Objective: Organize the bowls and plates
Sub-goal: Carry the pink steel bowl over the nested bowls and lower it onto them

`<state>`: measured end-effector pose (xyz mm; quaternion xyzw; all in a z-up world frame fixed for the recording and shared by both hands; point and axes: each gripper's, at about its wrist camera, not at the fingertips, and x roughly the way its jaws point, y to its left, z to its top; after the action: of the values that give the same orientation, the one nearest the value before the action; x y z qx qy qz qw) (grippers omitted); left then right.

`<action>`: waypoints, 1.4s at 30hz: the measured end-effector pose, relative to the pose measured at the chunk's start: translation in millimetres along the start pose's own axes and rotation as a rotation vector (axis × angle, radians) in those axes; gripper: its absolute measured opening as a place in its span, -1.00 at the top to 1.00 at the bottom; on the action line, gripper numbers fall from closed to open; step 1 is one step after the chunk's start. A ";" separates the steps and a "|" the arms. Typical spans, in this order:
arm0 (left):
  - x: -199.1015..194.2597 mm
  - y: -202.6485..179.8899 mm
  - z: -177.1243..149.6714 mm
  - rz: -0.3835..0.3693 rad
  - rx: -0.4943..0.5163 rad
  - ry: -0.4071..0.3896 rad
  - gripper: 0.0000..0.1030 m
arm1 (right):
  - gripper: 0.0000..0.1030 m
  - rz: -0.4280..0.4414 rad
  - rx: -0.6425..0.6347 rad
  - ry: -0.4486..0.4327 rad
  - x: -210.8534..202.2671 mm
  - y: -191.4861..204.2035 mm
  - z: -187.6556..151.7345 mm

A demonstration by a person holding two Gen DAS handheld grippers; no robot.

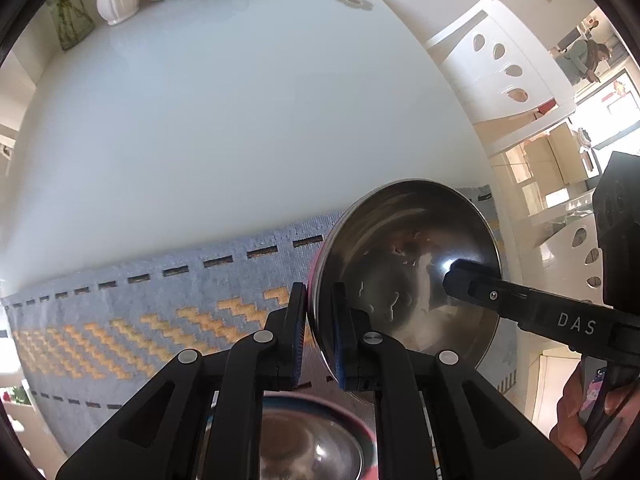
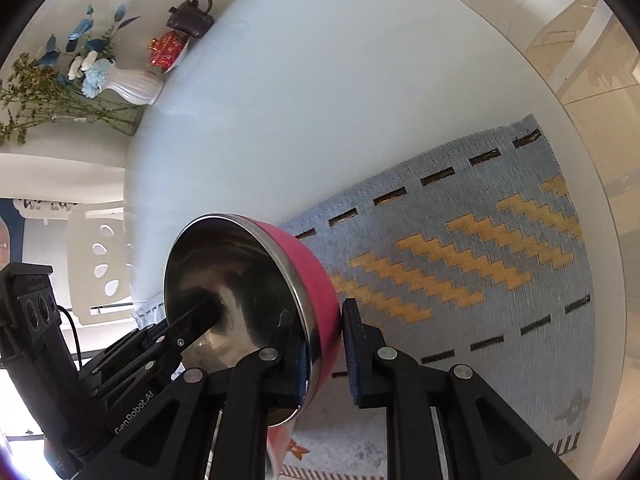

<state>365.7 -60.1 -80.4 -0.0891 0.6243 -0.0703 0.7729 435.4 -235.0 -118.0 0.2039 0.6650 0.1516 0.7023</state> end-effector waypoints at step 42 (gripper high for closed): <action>-94.3 30.4 -80.4 0.019 -0.027 -0.101 0.83 | 0.70 0.023 -0.079 -0.030 -47.1 80.7 -90.8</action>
<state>267.2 -13.8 -13.9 -0.0972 0.5864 -0.0498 0.8026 346.4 -179.8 -40.5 0.1860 0.6453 0.1828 0.7180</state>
